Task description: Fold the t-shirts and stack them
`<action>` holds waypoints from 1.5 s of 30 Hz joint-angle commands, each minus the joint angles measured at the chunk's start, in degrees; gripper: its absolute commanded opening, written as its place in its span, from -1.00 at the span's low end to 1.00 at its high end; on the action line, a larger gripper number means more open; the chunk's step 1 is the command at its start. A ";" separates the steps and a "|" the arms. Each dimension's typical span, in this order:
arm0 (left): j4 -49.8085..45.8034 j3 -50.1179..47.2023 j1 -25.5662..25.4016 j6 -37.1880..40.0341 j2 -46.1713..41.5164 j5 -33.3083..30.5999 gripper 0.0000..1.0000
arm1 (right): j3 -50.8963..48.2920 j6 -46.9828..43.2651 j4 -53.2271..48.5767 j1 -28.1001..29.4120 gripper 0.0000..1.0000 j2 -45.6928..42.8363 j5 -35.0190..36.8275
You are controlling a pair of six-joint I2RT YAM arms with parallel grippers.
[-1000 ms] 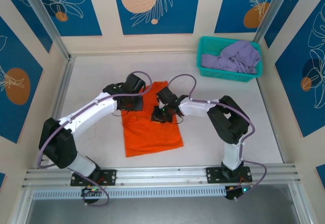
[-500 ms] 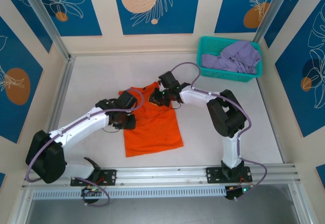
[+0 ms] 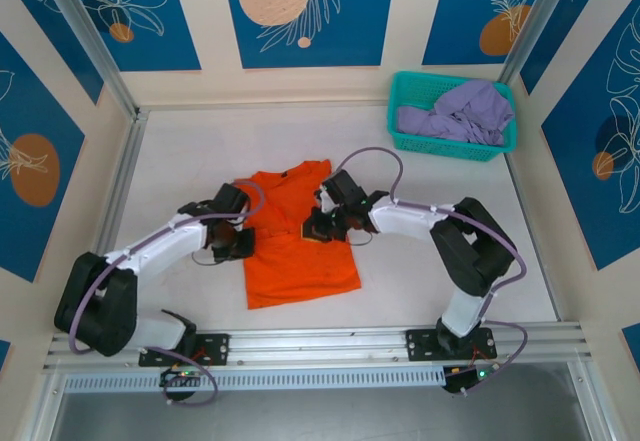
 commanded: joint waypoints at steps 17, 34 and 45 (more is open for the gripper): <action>8.85 -3.10 5.37 -6.58 -0.11 6.43 -1.00 | 4.48 -5.63 1.51 6.45 -0.89 7.65 12.40; 10.28 0.27 5.70 -5.79 2.38 5.74 -1.00 | 7.61 -5.22 4.54 2.98 -0.88 10.16 15.05; 4.59 6.39 5.29 -3.31 0.05 -0.19 -0.74 | 14.39 -1.25 3.38 -0.13 -0.87 13.51 12.57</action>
